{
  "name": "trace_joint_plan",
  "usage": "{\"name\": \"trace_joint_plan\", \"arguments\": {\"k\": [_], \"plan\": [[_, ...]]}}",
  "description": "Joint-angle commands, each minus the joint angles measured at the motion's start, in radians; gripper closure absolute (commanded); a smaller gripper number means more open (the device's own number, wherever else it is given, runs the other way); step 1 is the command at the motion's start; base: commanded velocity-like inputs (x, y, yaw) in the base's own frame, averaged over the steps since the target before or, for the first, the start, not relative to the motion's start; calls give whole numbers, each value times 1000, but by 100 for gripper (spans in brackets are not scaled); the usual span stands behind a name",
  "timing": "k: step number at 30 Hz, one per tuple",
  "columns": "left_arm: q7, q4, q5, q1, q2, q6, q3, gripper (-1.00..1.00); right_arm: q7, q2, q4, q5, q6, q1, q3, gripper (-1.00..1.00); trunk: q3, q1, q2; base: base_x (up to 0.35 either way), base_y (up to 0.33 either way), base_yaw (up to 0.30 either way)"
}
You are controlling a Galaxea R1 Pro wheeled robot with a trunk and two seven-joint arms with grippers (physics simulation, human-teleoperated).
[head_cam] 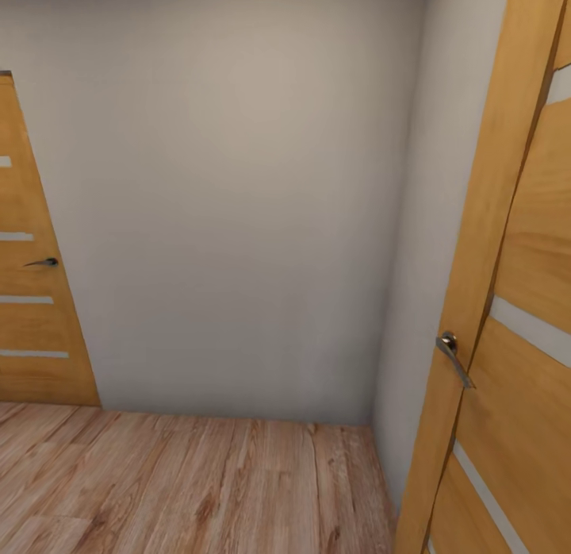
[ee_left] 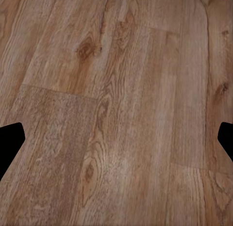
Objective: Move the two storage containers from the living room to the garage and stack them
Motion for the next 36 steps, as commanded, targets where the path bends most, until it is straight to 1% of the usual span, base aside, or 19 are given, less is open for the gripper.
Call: {"name": "trace_joint_plan", "arguments": {"k": [1,8,17,29,36], "plan": [[-3,4,10,-2,0,-6,-6,-100,4,-1,-2,-11,-1,1,7,-100,-1,0,-1,185,0,0],[-4,4,8,-2,0,-6,-6,-100,4,-1,-2,-13,-1,1,7,-100,-1,0,-1,280,0,0],[-5,5,8,-2,0,-7,-7,-100,4,-1,-2,-12,-1,1,7,-100,-1,0,-1,64,0,0],[-6,4,8,-2,0,-6,-7,-100,4,-1,-2,-13,-1,1,7,-100,-1,0,-1,280,0,0],[-6,4,8,-2,0,-6,-7,-100,4,-1,-2,-13,-1,1,7,-100,-1,0,-1,46,0,0]]}}
